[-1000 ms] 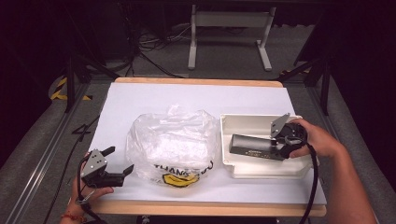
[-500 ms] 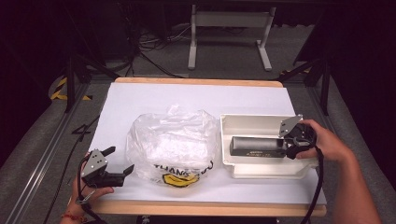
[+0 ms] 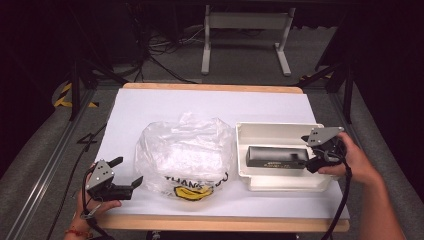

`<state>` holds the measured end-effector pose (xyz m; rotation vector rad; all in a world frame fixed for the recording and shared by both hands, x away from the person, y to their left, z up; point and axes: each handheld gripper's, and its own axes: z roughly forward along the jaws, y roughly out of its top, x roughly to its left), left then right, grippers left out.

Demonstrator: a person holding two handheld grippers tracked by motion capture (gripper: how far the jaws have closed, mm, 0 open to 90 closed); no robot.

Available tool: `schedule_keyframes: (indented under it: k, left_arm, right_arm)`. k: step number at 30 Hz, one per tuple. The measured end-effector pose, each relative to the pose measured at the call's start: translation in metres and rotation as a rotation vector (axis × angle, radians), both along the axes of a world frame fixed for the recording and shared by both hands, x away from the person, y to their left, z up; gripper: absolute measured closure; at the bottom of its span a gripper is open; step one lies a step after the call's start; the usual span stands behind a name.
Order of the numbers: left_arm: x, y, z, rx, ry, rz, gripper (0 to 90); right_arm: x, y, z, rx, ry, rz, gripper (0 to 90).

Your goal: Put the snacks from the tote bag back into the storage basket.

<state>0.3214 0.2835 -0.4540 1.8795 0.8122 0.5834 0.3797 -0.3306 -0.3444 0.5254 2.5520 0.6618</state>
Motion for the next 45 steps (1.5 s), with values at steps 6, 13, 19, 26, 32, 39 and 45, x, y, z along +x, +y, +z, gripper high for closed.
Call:
schedule_keyframes:
  k: [6,13,19,26,32,39,45]
  left_arm:
    - [0.000,0.000,0.000,-0.002,0.000,0.002,4.7]
    - [-0.001,0.000,0.001,-0.006,-0.002,0.002,4.6]
    - [-0.001,0.001,0.001,-0.010,-0.002,0.002,4.7]
    - [-0.001,0.001,0.001,-0.014,-0.005,0.004,4.7]
    - [-0.001,0.001,0.001,-0.016,-0.007,0.003,4.6]
    - [-0.001,0.002,0.002,-0.022,-0.009,0.001,4.6]
    - [-0.001,0.003,0.002,-0.027,-0.011,0.006,4.7]
  right_arm:
    - [-0.010,0.000,0.006,0.069,-0.086,-0.094,15.7]
    - [-0.022,0.002,0.009,0.115,-0.140,-0.194,12.1]
    - [-0.030,-0.002,0.009,0.158,-0.172,-0.261,11.4]
    - [-0.041,-0.011,0.005,0.201,-0.209,-0.349,9.4]
    - [-0.050,-0.020,0.000,0.265,-0.228,-0.394,8.3]
    - [-0.060,-0.027,-0.008,0.301,-0.236,-0.421,7.4]
    - [-0.070,-0.030,-0.016,0.315,-0.243,-0.428,6.9]
